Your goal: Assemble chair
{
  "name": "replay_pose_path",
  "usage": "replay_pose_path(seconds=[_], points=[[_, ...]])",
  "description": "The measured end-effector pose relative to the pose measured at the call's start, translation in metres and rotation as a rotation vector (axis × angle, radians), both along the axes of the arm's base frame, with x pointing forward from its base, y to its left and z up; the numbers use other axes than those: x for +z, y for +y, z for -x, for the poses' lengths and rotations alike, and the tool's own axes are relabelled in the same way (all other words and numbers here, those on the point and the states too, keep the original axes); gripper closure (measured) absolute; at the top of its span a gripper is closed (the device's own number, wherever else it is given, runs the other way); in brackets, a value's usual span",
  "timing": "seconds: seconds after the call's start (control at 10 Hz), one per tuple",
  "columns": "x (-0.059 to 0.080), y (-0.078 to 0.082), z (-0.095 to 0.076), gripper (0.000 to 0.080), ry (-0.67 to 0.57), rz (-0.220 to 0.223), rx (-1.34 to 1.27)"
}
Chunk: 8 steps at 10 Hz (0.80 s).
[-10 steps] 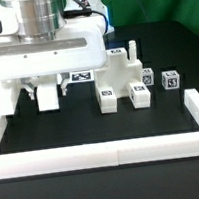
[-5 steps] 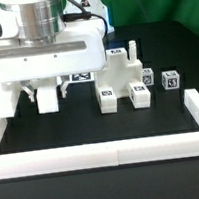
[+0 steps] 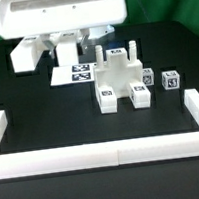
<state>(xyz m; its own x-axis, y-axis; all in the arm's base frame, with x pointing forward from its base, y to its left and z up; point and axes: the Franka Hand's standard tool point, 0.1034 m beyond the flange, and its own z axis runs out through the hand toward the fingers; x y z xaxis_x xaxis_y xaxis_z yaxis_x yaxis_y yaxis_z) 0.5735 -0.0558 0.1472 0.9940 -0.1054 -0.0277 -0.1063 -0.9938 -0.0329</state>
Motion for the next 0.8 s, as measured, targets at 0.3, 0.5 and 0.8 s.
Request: replay_pose_path(seconds=[0.3,0.5,0.8], points=[[-0.003,0.0,0.0,0.0511,-0.001,0.001,0.025],[-0.003,0.003,0.001,0.0511,-0.001,0.001,0.005],[0.001,0.042,0.027,0.0511,0.012,-0.014,-0.014]])
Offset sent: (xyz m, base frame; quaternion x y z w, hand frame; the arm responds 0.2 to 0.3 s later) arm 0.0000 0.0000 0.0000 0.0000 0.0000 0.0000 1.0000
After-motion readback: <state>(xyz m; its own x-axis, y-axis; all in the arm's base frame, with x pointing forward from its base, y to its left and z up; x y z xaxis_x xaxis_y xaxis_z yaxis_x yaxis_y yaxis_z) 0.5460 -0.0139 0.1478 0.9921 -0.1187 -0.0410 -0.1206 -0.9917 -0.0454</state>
